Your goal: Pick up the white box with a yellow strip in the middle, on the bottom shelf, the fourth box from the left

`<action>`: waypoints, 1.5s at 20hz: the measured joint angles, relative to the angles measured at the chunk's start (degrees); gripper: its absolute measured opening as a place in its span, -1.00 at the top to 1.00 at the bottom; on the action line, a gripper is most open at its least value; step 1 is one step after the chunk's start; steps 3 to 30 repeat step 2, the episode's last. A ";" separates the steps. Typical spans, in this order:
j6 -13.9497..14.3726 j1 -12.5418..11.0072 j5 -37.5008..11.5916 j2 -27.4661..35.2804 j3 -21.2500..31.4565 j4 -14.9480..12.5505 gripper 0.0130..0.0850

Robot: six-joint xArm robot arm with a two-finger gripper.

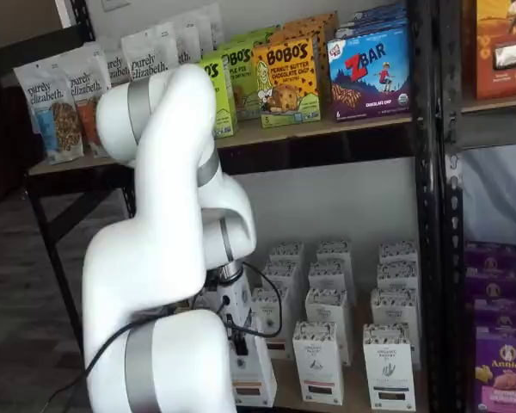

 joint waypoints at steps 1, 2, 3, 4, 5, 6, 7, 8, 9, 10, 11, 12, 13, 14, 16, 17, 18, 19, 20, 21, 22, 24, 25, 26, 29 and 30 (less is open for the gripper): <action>-0.38 0.01 0.20 -0.58 0.39 0.40 0.00; -0.78 0.01 0.39 -1.12 0.76 0.86 0.00; -0.78 0.01 0.39 -1.12 0.76 0.86 0.00; -0.78 0.01 0.39 -1.12 0.76 0.86 0.00; -0.78 0.01 0.39 -1.12 0.76 0.86 0.00; -0.78 0.01 0.39 -1.12 0.76 0.86 0.00; -0.78 0.01 0.39 -1.12 0.76 0.86 0.00; -0.78 0.01 0.39 -1.12 0.76 0.86 0.00; -0.78 0.01 0.39 -1.12 0.76 0.86 0.00; -0.78 0.01 0.39 -1.12 0.76 0.86 0.00; -0.78 0.01 0.39 -1.12 0.76 0.86 0.00; -0.78 0.01 0.39 -1.12 0.76 0.86 0.00; -0.78 0.01 0.39 -1.12 0.76 0.86 0.00; -0.78 0.01 0.39 -1.12 0.76 0.86 0.00; -0.78 0.01 0.39 -1.12 0.76 0.86 0.00; -0.78 0.01 0.39 -1.12 0.76 0.86 0.00; -0.78 0.01 0.39 -1.12 0.76 0.86 0.00; -0.78 0.01 0.39 -1.12 0.76 0.86 0.00; -0.78 0.01 0.39 -1.12 0.76 0.86 0.00; -0.78 0.01 0.39 -1.12 0.76 0.86 0.00; -0.78 0.01 0.39 -1.12 0.76 0.86 0.00; -0.78 0.01 0.39 -1.12 0.76 0.86 0.00; -0.78 0.01 0.39 -1.12 0.76 0.86 0.00; -0.78 0.01 0.39 -1.12 0.76 0.86 0.00; -0.78 0.01 0.39 -1.12 0.76 0.86 0.00; -0.78 0.01 0.39 -1.12 0.76 0.86 0.00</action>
